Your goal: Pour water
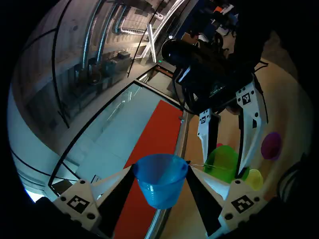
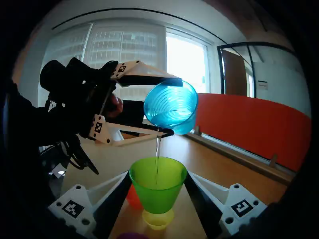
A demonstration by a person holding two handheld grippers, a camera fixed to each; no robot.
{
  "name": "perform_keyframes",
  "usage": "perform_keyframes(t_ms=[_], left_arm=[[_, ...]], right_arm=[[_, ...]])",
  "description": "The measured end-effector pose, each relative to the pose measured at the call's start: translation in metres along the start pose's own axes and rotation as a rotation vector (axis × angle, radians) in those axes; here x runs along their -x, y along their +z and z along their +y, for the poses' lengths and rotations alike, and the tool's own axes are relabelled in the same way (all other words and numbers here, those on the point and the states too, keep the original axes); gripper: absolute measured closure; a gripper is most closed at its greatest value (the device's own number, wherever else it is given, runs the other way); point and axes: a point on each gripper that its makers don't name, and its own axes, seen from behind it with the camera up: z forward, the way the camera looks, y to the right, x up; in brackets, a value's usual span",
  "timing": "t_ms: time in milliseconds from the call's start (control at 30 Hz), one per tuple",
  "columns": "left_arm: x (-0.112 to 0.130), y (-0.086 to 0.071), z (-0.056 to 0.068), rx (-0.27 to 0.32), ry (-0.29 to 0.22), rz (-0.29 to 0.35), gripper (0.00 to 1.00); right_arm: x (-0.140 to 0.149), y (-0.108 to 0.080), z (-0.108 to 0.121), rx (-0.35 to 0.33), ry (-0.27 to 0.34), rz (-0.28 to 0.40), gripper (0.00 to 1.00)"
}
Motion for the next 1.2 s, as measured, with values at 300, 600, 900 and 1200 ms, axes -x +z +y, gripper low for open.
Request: perform_keyframes(t_ms=[300, 600, 900, 1200], left_arm=[[-0.0027, 0.0003, 0.0022, -0.001, 0.009, 0.002, 0.12], [-0.0047, 0.0, 0.0031, -0.001, 0.016, 0.002, 0.12], [-0.0048, -0.0006, 0.005, -0.002, 0.023, 0.003, 0.13], [-0.0058, -0.002, 0.0038, -0.005, 0.03, 0.005, 0.13]], right_arm=[[-0.0004, -0.0016, 0.0008, 0.0, -0.002, 0.002, 0.07], [-0.0013, -0.0019, 0.0004, -0.001, -0.005, 0.004, 0.07], [-0.0031, -0.0026, -0.0004, -0.002, -0.007, 0.001, 0.07], [-0.0039, -0.0011, -0.0006, -0.004, -0.011, 0.003, 0.07]])
